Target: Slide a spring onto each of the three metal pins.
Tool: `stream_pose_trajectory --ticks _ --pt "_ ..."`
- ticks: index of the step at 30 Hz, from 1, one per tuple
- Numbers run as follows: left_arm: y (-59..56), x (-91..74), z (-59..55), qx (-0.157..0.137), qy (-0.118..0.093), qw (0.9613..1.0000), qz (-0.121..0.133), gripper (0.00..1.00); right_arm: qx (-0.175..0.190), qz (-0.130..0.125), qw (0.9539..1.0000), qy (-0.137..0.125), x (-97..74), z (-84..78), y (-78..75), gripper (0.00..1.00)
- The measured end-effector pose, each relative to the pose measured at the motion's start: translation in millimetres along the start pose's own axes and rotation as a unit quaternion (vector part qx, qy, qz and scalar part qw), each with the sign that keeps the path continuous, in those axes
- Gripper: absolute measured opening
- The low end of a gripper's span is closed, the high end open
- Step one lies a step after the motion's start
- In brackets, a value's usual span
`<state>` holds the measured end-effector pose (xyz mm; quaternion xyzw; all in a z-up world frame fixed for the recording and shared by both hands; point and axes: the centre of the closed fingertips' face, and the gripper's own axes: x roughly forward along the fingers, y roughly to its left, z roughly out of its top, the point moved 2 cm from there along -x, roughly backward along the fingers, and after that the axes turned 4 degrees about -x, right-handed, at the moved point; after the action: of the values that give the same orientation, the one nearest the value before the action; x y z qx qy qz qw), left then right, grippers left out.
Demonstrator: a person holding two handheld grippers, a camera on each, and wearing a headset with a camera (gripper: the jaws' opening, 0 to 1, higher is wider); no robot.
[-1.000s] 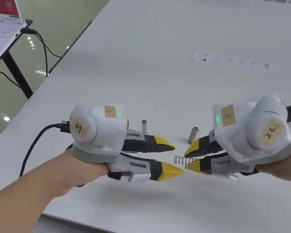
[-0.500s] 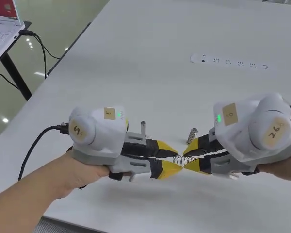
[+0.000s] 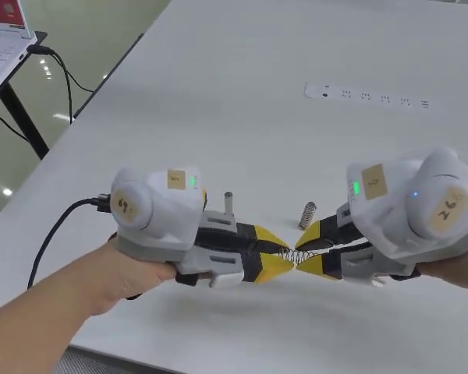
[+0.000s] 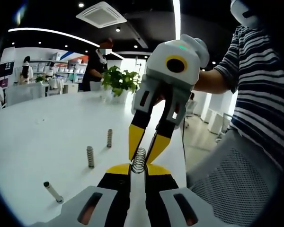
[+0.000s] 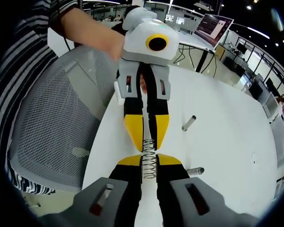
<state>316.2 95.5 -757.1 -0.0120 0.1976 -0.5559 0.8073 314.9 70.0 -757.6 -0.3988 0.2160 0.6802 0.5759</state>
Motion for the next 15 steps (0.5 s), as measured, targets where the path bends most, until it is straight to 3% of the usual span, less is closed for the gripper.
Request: stream_pose_trajectory --ticks 15 --pt "-1.8 -0.9 -0.1 -0.013 0.003 0.9999 -0.011 0.02 0.013 0.000 0.9998 -0.013 0.6 0.5 2.4 0.08"
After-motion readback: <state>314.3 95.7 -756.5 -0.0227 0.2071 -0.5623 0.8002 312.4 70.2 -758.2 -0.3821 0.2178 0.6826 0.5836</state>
